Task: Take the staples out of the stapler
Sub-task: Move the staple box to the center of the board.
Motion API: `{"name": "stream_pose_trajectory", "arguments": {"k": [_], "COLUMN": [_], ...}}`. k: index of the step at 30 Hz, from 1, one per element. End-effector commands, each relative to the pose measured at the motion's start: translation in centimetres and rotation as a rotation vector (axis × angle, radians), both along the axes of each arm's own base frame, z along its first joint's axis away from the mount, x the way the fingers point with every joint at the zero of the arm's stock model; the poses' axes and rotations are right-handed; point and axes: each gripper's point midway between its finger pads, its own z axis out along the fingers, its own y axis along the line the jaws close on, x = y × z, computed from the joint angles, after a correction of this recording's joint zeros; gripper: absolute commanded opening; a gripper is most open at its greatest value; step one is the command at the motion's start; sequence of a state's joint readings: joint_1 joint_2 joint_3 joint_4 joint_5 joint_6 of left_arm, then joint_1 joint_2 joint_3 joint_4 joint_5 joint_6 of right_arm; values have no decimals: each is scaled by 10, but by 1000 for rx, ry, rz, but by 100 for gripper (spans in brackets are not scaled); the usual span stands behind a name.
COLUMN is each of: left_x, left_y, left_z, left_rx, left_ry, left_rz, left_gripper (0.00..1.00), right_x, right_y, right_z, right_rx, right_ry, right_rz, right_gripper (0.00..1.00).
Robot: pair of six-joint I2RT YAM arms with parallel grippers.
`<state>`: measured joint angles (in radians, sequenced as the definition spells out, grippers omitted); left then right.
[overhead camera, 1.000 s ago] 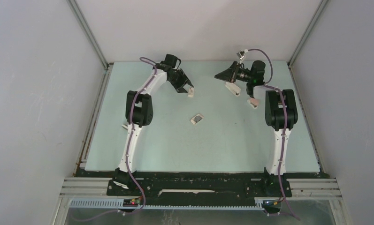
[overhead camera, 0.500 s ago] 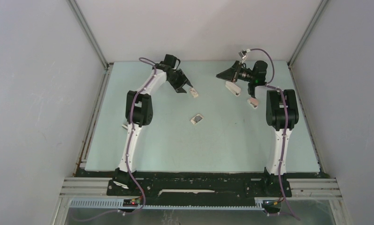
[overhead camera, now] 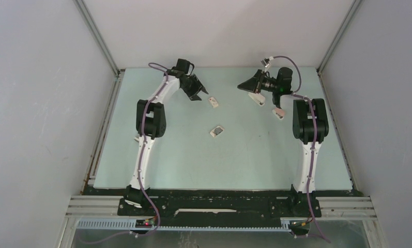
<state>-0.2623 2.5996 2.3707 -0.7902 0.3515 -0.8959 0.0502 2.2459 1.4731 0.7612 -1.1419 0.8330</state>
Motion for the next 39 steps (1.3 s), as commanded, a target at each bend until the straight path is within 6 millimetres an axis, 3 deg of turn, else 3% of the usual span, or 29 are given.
{"name": "stream_pose_trajectory", "arguments": {"k": [1, 9, 28, 39], "left_x": [9, 14, 25, 26], "left_y": [9, 15, 11, 11], "left_z": [39, 49, 47, 42], "left_rx": [29, 15, -58, -80], "left_ry": [-93, -125, -117, -101], "left_rz": [-21, -38, 12, 23], "left_gripper": [55, 55, 55, 56], "right_x": [0, -4, -7, -6], "right_y": [10, 26, 60, 63], "right_z": [20, 8, -41, -53], "right_rx": [-39, -83, -228, -262], "right_ry": [-62, -21, 198, 240], "right_rz": [11, 47, 71, 75], "right_gripper": [42, 42, 41, 41]}}
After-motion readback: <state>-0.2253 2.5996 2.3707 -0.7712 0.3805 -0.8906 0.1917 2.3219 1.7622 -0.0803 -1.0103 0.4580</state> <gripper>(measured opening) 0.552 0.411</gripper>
